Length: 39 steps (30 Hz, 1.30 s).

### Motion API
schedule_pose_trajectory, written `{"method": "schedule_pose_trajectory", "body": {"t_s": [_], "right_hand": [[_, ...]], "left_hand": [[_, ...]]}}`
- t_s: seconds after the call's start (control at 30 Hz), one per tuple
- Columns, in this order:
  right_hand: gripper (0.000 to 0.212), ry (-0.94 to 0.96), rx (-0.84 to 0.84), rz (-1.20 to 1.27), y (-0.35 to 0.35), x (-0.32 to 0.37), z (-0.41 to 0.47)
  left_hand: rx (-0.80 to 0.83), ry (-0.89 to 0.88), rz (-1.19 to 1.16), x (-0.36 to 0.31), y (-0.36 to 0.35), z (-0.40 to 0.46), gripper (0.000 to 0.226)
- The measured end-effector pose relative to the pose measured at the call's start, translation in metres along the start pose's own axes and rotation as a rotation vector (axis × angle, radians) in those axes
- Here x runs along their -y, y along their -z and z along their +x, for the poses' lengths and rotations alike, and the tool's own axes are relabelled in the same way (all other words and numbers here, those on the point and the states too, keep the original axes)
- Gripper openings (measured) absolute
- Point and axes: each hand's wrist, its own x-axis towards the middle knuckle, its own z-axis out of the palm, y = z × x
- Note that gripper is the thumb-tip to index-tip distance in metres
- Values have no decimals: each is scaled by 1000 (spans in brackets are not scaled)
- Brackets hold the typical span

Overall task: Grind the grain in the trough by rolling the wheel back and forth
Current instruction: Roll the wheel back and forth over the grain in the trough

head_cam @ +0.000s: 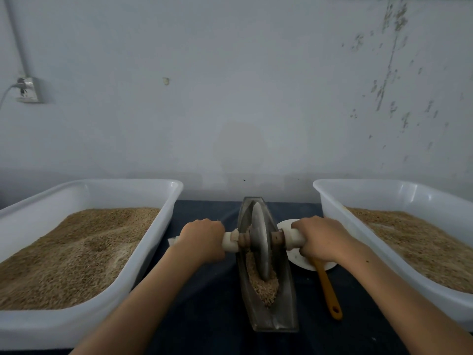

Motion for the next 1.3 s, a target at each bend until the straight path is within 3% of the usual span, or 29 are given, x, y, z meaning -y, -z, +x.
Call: {"method": "schedule_pose_trajectory", "body": {"t_s": [0.17, 0.37, 0.47, 0.6, 0.8, 0.93, 1.03, 1.3], "right_hand": [[27, -15, 51, 1, 1, 0, 0], [13, -11, -209, 70, -21, -4, 4], [10, 6, -308, 53, -25, -3, 7], [13, 15, -270, -6, -20, -2, 5], [20, 30, -149, -65, -5, 1, 1], [21, 15, -93, -67, -2, 1, 1], [24, 12, -95, -35, -6, -1, 1], [8, 17, -320, 44, -29, -6, 10]], "left_hand": [[-12, -2, 24, 0, 0, 1, 30], [-276, -2, 55, -4, -8, 2, 17], [-317, 7, 38, -4, -12, 2, 16], [-238, 6, 24, -2, -11, 3, 20], [84, 9, -66, 5, -3, 2, 30], [113, 15, -75, 6, -2, 2, 31], [49, 22, -38, 4, -3, 3, 27], [-284, 57, 50, -6, -11, 3, 16]]}}
